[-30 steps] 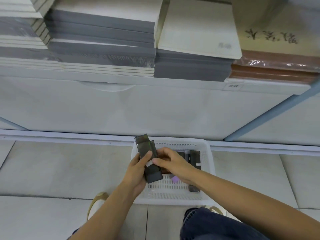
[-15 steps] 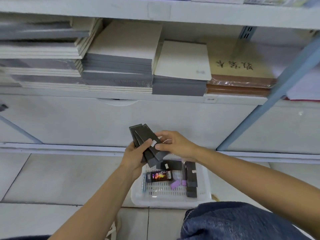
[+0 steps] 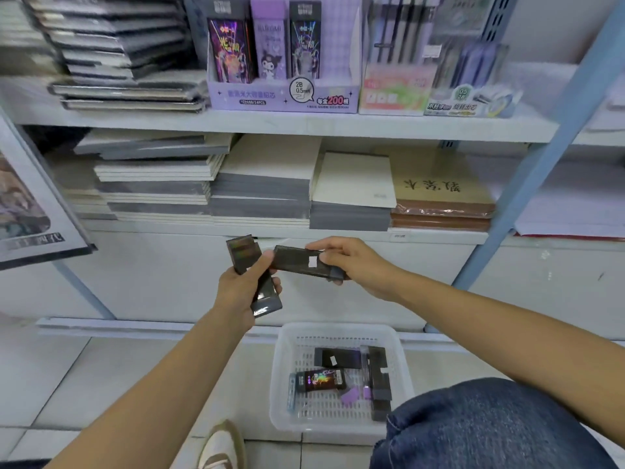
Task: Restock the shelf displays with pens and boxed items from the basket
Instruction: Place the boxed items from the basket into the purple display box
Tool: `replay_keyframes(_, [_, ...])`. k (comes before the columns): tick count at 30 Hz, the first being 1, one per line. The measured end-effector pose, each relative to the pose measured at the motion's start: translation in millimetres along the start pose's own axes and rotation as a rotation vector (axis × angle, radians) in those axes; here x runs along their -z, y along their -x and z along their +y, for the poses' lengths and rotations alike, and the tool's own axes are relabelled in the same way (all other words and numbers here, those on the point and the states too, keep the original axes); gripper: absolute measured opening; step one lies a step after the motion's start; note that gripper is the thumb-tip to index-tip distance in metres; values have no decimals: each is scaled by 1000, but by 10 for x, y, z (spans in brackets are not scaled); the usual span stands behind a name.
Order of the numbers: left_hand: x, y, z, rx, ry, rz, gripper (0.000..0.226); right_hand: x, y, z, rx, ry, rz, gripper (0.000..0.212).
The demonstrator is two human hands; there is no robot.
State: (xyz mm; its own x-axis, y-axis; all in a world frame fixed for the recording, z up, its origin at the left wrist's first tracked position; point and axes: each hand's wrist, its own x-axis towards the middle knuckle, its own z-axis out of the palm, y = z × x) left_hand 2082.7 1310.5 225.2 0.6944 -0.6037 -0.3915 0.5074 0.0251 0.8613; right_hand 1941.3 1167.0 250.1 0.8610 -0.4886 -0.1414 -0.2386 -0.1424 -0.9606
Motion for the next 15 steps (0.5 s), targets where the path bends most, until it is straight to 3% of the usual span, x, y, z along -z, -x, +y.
replay_keyframes(6, [39,118,370,-25,-181,-70,31,5,132,-369,99,-126,-47,31])
replay_keyframes(11, [37,212,636,-46,-191,-119,25,97,175,-679,287,-328,-198,48])
replay_keyframes(15, [13,295,857,-66,-260,-184,24,45,126,-933,362,-219,8,22])
